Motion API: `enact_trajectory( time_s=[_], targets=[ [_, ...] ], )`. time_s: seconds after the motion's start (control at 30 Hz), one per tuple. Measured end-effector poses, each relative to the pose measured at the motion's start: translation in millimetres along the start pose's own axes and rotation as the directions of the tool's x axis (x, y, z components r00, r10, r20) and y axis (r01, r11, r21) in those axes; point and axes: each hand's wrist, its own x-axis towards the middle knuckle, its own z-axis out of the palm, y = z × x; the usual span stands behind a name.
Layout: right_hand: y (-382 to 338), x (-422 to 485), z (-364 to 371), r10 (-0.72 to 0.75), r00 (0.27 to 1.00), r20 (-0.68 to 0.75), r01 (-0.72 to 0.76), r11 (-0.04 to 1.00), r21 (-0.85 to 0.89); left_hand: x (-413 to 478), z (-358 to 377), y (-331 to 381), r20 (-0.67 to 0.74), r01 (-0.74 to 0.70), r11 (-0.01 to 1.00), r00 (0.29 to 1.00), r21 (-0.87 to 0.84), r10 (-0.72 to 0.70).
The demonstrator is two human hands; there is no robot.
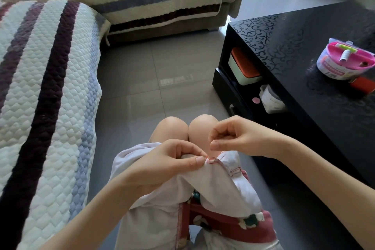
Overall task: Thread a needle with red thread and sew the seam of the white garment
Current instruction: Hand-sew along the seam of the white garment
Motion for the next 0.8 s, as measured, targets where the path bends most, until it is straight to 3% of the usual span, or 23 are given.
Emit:
enact_trajectory(
  time_s=[0.13, 0.27, 0.37, 0.5, 0.57, 0.63, 0.73, 0.8],
  targets=[
    [22.0, 14.8, -18.7, 0.011, 0.948, -0.318, -0.07, 0.982, -0.173, -0.3, -0.4, 0.6, 0.002, 0.004, 1.0, 1.0, 0.001, -0.004],
    [66.4, 32.5, -43.4, 0.087, 0.774, -0.627, -0.381, 0.855, -0.352, -0.2, 0.4, 1.0, 0.003, 0.007, 1.0, 1.0, -0.008, -0.007],
    [94.1, 36.0, -52.3, 0.163, 0.663, -0.73, -0.589, 0.716, -0.375, -0.2, -0.2, -0.3, -0.005, 0.022, 1.0, 1.0, -0.006, -0.022],
    [109.8, 40.6, -47.1, 0.174, 0.614, -0.77, -0.664, 0.64, -0.386, 1.6, -0.4, -3.9, -0.016, 0.034, 0.999, 0.999, 0.008, -0.034],
    [108.7, 42.6, -43.5, 0.153, 0.611, -0.777, -0.673, 0.617, -0.408, 2.4, -0.1, -3.8, -0.015, 0.037, 0.999, 0.999, 0.001, -0.037],
    [100.7, 41.0, -39.3, 0.118, 0.633, -0.765, -0.624, 0.662, -0.415, 2.6, -0.7, -4.2, -0.015, 0.034, 0.999, 0.999, -0.014, -0.034],
    [66.5, 27.7, -23.8, 0.11, 0.782, -0.613, -0.285, 0.938, -0.195, 3.2, -3.1, -6.3, -0.031, 0.018, 0.999, 0.999, -0.029, -0.019],
    [32.7, 9.8, -7.4, 0.075, 0.914, -0.398, -0.06, 0.997, 0.05, 4.2, -3.9, -8.7, -0.05, 0.011, 0.999, 0.999, -0.052, -0.013]
  ],
)
